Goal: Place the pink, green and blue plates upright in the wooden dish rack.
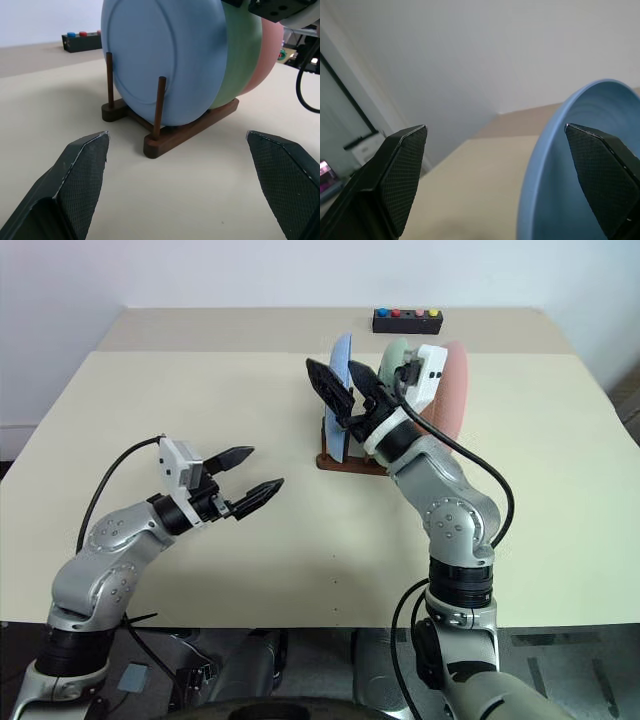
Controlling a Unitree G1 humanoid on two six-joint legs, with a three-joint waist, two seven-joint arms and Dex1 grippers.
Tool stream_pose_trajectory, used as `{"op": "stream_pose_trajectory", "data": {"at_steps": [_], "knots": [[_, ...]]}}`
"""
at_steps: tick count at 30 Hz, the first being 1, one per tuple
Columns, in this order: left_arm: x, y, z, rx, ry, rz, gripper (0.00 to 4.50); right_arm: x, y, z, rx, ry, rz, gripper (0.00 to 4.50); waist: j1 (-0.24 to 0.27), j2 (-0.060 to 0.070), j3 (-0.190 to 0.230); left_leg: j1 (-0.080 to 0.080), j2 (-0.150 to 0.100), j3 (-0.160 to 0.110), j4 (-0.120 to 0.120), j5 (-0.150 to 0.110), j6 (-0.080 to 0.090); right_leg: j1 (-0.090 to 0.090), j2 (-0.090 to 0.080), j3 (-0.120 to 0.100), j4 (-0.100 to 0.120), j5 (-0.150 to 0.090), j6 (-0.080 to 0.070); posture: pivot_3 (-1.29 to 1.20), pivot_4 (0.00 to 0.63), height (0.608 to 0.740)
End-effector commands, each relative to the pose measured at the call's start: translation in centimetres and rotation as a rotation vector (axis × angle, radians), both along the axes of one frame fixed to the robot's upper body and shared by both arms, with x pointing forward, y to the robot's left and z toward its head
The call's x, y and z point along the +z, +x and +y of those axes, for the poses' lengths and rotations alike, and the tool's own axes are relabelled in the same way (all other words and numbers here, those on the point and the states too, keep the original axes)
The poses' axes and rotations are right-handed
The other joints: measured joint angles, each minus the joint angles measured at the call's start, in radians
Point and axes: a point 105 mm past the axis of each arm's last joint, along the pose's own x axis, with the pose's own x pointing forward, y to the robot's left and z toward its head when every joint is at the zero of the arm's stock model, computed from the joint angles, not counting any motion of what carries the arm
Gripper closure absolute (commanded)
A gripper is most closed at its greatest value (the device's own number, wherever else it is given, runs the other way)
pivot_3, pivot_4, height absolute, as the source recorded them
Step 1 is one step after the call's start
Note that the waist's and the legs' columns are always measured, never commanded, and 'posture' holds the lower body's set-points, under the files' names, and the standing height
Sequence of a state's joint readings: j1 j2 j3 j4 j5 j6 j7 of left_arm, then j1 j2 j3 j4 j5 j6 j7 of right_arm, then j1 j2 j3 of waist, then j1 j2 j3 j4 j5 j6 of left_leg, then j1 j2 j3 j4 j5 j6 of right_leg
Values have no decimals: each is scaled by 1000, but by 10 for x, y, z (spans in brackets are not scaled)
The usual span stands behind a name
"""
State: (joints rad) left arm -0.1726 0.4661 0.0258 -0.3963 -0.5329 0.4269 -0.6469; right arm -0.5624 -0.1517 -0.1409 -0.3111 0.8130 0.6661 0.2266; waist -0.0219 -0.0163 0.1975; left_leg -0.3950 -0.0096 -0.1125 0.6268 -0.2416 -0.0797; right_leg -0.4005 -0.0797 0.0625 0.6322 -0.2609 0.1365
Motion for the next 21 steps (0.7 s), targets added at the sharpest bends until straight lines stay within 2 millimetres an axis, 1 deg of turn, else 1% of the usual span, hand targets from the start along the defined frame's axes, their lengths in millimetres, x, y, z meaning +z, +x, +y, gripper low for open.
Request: {"op": "stream_pose_trajectory", "data": {"at_steps": [1, 6, 14, 18, 21], "knots": [[14, -4, -5, -20, -8, -57, 0, 19, -11, 1, 2, -26, -108, 33, 0, 0, 0, 0, 0, 0, 0, 0, 0, 0, 0, 0, 0, 0, 0, 0, 150, 734], [13, -4, -6, -24, -9, -56, 0, 23, -13, 0, 0, -51, -129, 33, 0, 0, 0, 0, 0, 0, 0, 0, 0, 0, 0, 0, 0, 0, 0, 0, 150, 734], [12, -2, -9, -32, -13, -53, 0, 30, -14, -9, -61, -137, -192, 33, 1, 0, 0, 0, 0, 0, 0, 0, 0, 0, 0, 0, 0, -1, -2, 0, 150, 734], [12, -2, -11, -37, -17, -53, 0, 41, -18, -11, -86, -172, -274, 33, 1, 0, 0, 0, 0, 0, 0, 0, 0, 0, 0, 0, -1, -1, -1, 0, 150, 734], [12, -1, -11, -39, -17, -53, 0, 58, -31, -15, -93, -278, -436, 33, 1, 0, 0, -1, 0, 0, 0, 0, 0, 0, 0, 0, -1, -1, -1, 0, 150, 734]]}}
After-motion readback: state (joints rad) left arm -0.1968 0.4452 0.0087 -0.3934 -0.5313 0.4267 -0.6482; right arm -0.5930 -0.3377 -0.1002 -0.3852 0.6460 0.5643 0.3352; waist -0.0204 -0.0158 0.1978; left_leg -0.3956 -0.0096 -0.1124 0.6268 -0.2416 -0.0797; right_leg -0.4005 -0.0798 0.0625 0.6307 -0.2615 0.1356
